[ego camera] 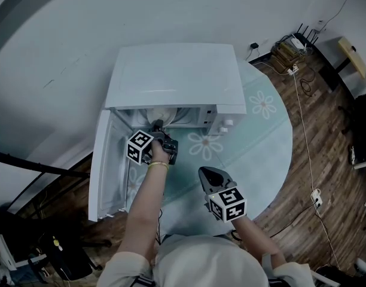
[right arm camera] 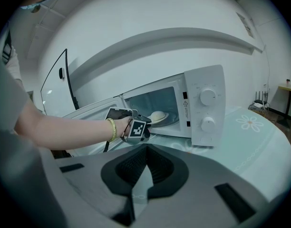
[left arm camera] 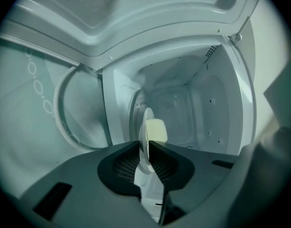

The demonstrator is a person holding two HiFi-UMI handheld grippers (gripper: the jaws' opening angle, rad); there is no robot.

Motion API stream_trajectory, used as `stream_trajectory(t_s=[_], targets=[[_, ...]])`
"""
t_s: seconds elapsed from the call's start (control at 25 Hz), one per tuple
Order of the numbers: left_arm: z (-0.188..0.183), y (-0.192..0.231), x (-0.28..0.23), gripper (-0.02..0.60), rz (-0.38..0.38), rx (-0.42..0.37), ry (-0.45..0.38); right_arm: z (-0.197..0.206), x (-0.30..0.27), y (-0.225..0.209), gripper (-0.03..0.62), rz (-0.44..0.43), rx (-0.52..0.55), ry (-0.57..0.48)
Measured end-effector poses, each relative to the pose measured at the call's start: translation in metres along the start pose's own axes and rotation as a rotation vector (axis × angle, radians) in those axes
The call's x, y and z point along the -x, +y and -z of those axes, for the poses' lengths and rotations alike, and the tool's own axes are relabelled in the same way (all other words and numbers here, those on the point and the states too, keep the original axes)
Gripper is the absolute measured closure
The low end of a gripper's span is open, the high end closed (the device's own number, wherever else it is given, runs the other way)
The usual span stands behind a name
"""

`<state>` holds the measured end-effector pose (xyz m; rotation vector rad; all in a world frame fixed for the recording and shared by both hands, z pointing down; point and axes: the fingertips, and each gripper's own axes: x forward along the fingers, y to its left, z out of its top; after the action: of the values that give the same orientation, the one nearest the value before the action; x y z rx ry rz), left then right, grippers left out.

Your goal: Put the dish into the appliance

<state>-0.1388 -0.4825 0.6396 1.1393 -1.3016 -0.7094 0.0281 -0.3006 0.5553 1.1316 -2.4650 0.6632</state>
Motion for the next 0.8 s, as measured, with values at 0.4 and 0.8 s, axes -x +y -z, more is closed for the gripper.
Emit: stream_trajectory(t_s=[0.4, 0.8], targets=[[0.003, -0.010, -0.006, 0.484, -0.035, -0.100, 0.043, 0.000, -0.003, 0.001, 0.589, -0.002, -0.007, 0.000], [0.013, -0.005, -0.002, 0.367, -0.102, -0.117, 0.107, -0.003, -0.001, 0.006, 0.589, -0.002, -0.004, -0.010]])
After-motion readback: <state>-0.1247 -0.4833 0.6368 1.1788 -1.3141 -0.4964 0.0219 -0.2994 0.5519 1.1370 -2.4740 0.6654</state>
